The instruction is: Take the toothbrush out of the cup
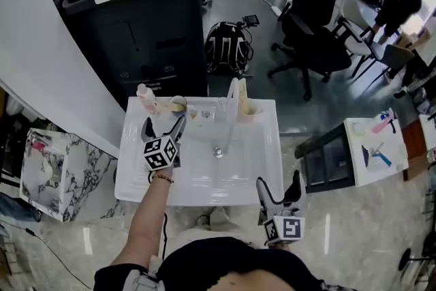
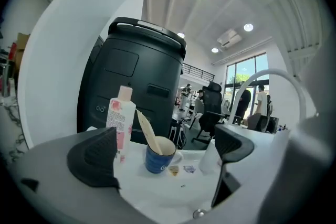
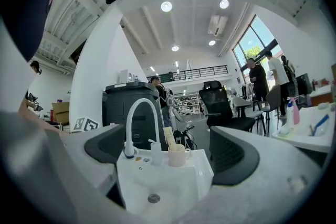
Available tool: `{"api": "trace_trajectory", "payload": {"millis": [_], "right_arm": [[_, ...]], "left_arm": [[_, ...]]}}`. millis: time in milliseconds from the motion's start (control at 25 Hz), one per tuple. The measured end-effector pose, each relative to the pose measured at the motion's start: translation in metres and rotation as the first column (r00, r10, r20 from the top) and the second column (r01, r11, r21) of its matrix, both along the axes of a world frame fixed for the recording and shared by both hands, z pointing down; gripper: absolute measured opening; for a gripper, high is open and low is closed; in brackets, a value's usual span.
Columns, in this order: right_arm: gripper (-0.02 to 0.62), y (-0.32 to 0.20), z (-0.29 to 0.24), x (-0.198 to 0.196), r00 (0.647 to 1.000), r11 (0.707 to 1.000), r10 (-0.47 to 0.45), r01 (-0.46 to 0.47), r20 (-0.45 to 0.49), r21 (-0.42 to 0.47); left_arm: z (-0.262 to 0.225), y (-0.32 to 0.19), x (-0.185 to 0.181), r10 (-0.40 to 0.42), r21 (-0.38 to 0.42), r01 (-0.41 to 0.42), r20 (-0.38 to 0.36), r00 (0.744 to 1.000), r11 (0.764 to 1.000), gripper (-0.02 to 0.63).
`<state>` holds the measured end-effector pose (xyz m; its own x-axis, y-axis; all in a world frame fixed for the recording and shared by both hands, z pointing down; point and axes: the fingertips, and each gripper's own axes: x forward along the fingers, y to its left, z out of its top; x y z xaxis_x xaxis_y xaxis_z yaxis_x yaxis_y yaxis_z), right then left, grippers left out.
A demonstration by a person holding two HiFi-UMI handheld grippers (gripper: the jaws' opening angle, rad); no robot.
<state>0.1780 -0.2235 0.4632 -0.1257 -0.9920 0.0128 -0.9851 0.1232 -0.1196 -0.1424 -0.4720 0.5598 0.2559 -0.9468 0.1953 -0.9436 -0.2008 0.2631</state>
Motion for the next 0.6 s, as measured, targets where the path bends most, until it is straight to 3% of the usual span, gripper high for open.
{"api": "trace_trajectory", "payload": {"millis": [600], "right_arm": [[0.499, -0.021, 0.014, 0.028, 0.999, 0.998, 0.042, -0.043, -0.004, -0.053]], "left_arm": [[0.041, -0.064, 0.001, -0.041, -0.111, 0.045, 0.031, 0.999, 0.993, 0.554]]}}
